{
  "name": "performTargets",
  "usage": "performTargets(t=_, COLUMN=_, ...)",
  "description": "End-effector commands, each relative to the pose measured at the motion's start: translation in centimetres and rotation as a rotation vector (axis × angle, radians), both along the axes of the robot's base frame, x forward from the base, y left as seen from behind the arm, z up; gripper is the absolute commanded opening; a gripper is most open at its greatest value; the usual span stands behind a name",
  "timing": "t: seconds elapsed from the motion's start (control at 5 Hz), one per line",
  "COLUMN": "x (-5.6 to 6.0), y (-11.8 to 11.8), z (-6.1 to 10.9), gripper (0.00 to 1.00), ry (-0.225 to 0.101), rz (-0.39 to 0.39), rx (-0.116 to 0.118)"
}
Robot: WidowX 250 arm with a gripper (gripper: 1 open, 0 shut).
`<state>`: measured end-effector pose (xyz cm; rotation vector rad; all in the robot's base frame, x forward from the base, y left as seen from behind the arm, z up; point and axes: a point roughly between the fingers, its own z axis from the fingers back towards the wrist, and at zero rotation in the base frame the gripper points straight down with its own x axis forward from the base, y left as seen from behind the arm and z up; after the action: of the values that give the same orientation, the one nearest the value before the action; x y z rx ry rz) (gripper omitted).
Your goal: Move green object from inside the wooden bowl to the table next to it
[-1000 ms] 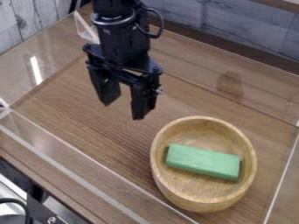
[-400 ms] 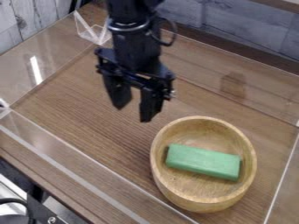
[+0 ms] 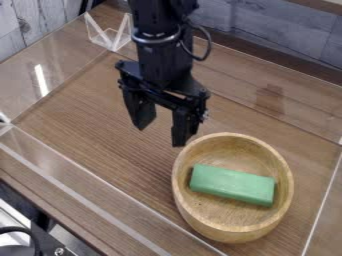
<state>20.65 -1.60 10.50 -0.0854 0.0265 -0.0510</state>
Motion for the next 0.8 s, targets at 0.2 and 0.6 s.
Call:
performTargets(t=0.2, x=0.9, y=2.8, z=-0.6, gripper=1.00, ry=-0.046, rz=-0.034, rx=-0.024)
performTargets(t=0.6, x=2.3, y=0.4, z=0.9, gripper=1.00, ry=-0.053, rz=-0.011, rx=-0.019)
